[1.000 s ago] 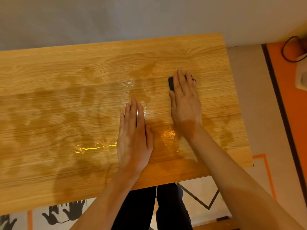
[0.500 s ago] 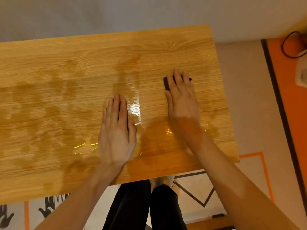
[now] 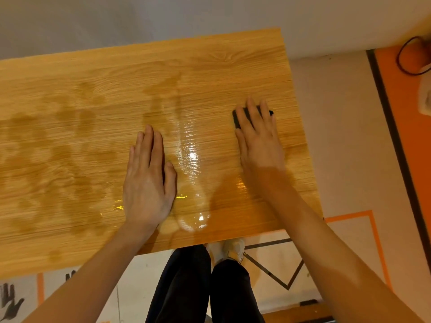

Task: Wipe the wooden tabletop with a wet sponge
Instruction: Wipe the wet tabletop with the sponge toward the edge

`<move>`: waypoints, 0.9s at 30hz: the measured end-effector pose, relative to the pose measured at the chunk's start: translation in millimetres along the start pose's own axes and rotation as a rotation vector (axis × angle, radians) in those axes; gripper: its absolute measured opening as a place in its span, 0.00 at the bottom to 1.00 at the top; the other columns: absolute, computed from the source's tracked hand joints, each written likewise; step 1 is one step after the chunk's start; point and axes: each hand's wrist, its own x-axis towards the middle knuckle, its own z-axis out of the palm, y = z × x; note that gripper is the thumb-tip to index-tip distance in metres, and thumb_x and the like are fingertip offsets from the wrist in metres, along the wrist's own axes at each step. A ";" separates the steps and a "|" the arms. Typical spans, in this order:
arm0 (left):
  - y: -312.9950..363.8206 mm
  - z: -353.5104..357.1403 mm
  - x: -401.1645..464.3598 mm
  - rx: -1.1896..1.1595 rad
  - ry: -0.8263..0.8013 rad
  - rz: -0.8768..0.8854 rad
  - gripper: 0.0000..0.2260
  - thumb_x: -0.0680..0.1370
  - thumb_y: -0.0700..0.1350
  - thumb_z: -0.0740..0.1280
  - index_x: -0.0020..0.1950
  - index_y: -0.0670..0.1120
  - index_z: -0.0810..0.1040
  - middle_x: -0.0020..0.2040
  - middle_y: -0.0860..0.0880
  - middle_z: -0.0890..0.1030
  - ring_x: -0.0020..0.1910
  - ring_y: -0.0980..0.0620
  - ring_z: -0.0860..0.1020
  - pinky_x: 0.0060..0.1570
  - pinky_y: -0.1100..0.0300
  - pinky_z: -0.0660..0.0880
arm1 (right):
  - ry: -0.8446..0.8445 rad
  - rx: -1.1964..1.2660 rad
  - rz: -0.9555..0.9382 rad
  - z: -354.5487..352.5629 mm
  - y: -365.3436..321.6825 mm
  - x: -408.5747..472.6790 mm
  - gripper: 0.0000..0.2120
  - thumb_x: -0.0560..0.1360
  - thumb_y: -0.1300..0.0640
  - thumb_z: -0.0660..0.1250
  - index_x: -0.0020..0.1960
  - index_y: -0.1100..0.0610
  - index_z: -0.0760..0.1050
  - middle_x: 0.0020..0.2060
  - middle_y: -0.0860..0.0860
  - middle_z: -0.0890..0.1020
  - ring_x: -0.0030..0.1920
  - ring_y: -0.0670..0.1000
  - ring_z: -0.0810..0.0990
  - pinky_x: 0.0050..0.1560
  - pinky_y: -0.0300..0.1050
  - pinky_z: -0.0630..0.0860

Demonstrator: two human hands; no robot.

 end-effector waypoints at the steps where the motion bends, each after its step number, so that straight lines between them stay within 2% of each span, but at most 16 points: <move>1: 0.6 0.0 -0.1 -0.002 0.001 0.000 0.25 0.85 0.46 0.53 0.81 0.38 0.56 0.83 0.42 0.54 0.82 0.46 0.51 0.81 0.49 0.49 | 0.029 -0.024 0.001 0.4 4.5 -19.4 0.22 0.83 0.57 0.55 0.76 0.56 0.58 0.77 0.55 0.57 0.77 0.58 0.51 0.77 0.58 0.52; 5: 2.0 -0.4 1.7 0.000 0.005 0.001 0.25 0.85 0.46 0.52 0.81 0.38 0.57 0.82 0.42 0.55 0.82 0.45 0.51 0.81 0.50 0.48 | -0.011 -0.166 -0.018 -5.4 17.3 -109.6 0.29 0.80 0.57 0.62 0.77 0.56 0.54 0.77 0.56 0.55 0.77 0.58 0.52 0.75 0.59 0.60; 9: 2.4 -1.9 2.2 -0.005 0.006 -0.013 0.25 0.84 0.46 0.52 0.81 0.38 0.57 0.82 0.42 0.55 0.82 0.46 0.51 0.81 0.51 0.47 | -0.008 -0.030 -0.014 -12.7 26.3 -57.9 0.22 0.82 0.58 0.57 0.75 0.58 0.60 0.76 0.57 0.59 0.77 0.59 0.55 0.76 0.58 0.56; 13: 3.8 -1.7 1.5 -0.008 0.009 -0.016 0.26 0.84 0.46 0.53 0.81 0.38 0.58 0.82 0.42 0.55 0.82 0.46 0.52 0.81 0.53 0.47 | 0.008 0.043 0.080 -20.7 30.3 4.2 0.21 0.84 0.55 0.50 0.77 0.55 0.56 0.78 0.54 0.54 0.78 0.56 0.48 0.78 0.53 0.48; 16: 3.5 -1.8 1.8 -0.016 0.009 -0.019 0.26 0.84 0.46 0.53 0.81 0.38 0.58 0.82 0.42 0.55 0.82 0.45 0.52 0.81 0.53 0.46 | -0.002 0.010 0.073 -24.3 41.0 -44.9 0.22 0.84 0.56 0.50 0.77 0.56 0.55 0.78 0.55 0.53 0.78 0.56 0.47 0.78 0.55 0.48; 20: 2.4 -1.3 1.6 -0.017 0.007 -0.017 0.26 0.84 0.47 0.52 0.81 0.38 0.57 0.82 0.42 0.55 0.82 0.45 0.51 0.81 0.55 0.44 | -0.007 0.180 0.114 -28.3 52.0 -120.5 0.22 0.83 0.58 0.54 0.76 0.57 0.58 0.77 0.54 0.55 0.78 0.54 0.46 0.77 0.60 0.52; 24: 1.7 -8.2 1.5 -0.043 -0.026 -0.010 0.26 0.84 0.47 0.52 0.81 0.38 0.56 0.83 0.42 0.54 0.82 0.46 0.50 0.81 0.53 0.44 | 0.091 0.140 0.197 -24.2 42.8 -76.6 0.21 0.82 0.61 0.56 0.75 0.62 0.61 0.76 0.59 0.58 0.77 0.59 0.51 0.76 0.60 0.53; 27: 1.2 -16.0 -13.9 -0.050 -0.046 0.005 0.26 0.85 0.48 0.52 0.82 0.40 0.55 0.83 0.45 0.54 0.82 0.48 0.50 0.81 0.54 0.44 | 0.087 0.063 0.220 -3.4 10.4 -65.0 0.22 0.83 0.57 0.53 0.76 0.59 0.57 0.77 0.58 0.54 0.78 0.58 0.49 0.77 0.58 0.51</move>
